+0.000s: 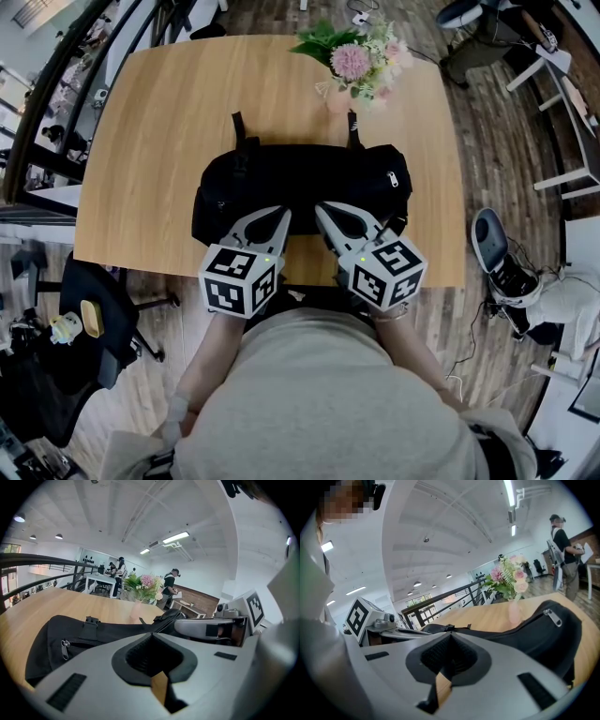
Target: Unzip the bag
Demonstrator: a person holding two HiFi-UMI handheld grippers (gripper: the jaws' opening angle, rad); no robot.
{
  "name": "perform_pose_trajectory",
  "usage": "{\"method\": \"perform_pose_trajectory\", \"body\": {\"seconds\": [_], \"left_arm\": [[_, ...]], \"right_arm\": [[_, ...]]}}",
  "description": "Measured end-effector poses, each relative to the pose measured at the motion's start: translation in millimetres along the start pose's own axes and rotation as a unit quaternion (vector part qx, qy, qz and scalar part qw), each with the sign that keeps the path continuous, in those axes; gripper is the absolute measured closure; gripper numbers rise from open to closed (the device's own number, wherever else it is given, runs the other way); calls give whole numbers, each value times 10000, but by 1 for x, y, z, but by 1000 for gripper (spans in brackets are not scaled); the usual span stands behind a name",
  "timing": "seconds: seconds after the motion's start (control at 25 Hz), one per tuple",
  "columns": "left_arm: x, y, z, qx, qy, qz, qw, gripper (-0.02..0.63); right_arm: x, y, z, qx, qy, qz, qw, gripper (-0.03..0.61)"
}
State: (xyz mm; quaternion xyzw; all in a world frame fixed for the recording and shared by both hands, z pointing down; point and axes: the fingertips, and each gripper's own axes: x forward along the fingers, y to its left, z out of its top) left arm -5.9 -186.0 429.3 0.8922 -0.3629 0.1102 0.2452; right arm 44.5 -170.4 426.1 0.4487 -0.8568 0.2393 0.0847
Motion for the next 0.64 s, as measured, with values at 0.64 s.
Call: {"method": "perform_pose_trajectory", "body": {"seconds": [0.64], "left_arm": [[4, -5, -3, 8, 107, -149, 9998, 591]], "right_arm": [[-1, -6, -2, 72, 2, -30, 10000, 572]]}}
